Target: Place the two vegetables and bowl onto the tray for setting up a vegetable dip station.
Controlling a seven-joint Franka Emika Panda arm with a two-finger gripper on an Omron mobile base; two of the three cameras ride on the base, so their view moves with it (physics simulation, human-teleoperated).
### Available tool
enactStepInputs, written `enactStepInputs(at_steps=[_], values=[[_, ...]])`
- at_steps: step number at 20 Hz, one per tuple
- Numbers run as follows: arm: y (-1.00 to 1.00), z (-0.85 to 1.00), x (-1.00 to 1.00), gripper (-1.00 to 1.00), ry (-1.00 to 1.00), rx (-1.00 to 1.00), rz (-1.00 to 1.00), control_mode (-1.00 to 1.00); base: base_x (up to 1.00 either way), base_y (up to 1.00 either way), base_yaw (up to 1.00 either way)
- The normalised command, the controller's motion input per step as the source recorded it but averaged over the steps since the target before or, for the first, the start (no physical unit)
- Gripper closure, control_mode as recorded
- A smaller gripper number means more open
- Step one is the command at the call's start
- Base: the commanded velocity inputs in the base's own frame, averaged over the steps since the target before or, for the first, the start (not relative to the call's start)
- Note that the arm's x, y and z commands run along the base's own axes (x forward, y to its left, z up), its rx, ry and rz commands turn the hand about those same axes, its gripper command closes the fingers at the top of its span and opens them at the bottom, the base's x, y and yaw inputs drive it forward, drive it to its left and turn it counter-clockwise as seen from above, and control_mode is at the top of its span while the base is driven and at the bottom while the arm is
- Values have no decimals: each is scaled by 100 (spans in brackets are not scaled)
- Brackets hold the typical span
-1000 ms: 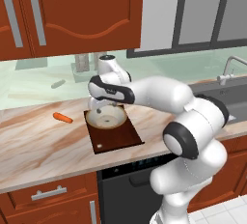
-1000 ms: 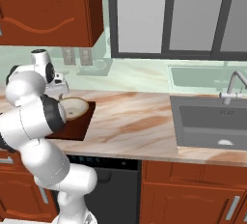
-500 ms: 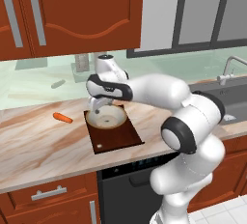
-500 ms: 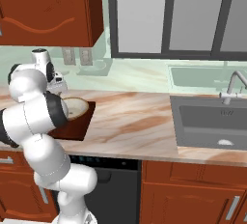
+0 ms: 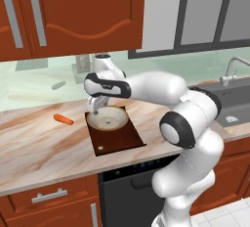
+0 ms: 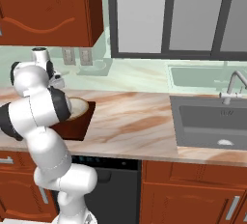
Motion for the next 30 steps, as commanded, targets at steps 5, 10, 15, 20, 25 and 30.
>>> enactStepInputs(at_steps=[5, 10, 15, 20, 25, 30], values=[[25, -2, 6, -100, 0, 0, 22, -100, 0, 0, 0], [29, -5, 7, -100, 0, 0, 2, -100, 0, 0, 0], [23, -7, 0, -100, 0, 0, -3, -100, 0, 0, 0], [23, -9, 2, -100, 0, 0, -9, -100, 0, 0, 0], [23, -9, 5, -100, 0, 0, -7, -100, 0, 0, 0], [21, -7, 6, -100, 0, 0, -3, -100, 0, 0, 0]])
